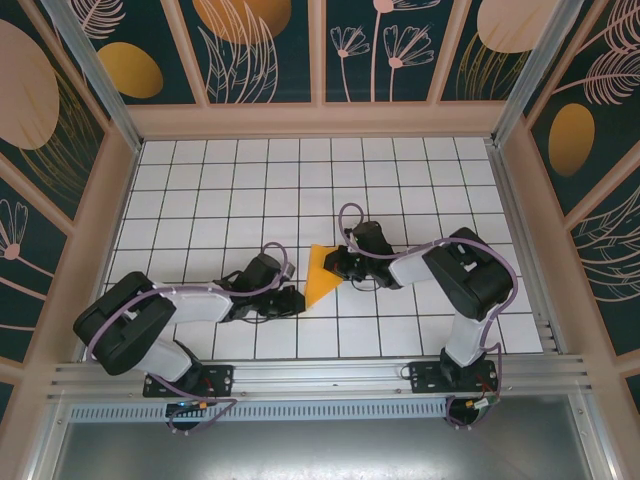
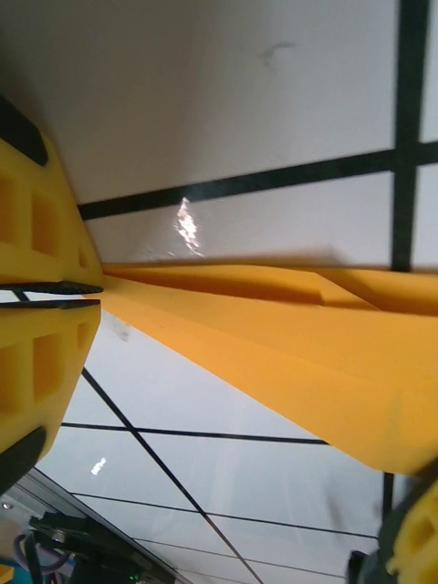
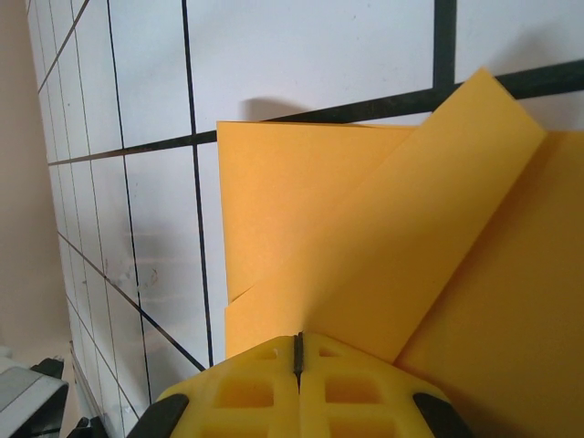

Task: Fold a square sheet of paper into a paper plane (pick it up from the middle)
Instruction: Fourth fold the wing at the center of the table.

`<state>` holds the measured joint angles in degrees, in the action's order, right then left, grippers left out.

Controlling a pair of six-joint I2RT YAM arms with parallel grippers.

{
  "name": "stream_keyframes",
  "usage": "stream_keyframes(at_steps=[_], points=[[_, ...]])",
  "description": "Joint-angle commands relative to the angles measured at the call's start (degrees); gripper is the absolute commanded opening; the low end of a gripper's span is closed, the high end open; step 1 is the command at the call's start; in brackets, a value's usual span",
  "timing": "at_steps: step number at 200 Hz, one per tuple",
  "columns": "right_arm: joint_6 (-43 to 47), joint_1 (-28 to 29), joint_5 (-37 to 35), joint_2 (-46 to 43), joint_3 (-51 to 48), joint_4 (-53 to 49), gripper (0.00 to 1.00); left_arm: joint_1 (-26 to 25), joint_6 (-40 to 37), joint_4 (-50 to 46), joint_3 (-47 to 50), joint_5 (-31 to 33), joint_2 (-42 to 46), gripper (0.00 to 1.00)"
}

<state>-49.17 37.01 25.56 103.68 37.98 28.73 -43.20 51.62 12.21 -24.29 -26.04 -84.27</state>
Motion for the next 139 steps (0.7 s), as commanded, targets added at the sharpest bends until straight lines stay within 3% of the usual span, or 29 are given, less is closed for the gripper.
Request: stream_keyframes(at_steps=[1,67,103,139], points=[[0.0,0.0,-5.4,2.6,-1.1,-7.6,0.04,-0.9,-2.0,-10.9,1.7,-2.5,0.4,0.16],[-0.6,0.1,-5.6,2.1,-1.1,-8.1,0.05,-0.8,-2.0,-15.4,-2.8,2.9,7.2,0.15],[-1.3,0.2,-5.4,2.0,-1.2,-7.6,0.05,-0.8,1.3,-9.8,-5.8,8.0,7.5,0.17],[-1.6,0.3,-5.7,1.6,-1.1,-7.7,0.05,-0.8,3.3,-0.5,-8.9,7.5,1.7,0.2]])
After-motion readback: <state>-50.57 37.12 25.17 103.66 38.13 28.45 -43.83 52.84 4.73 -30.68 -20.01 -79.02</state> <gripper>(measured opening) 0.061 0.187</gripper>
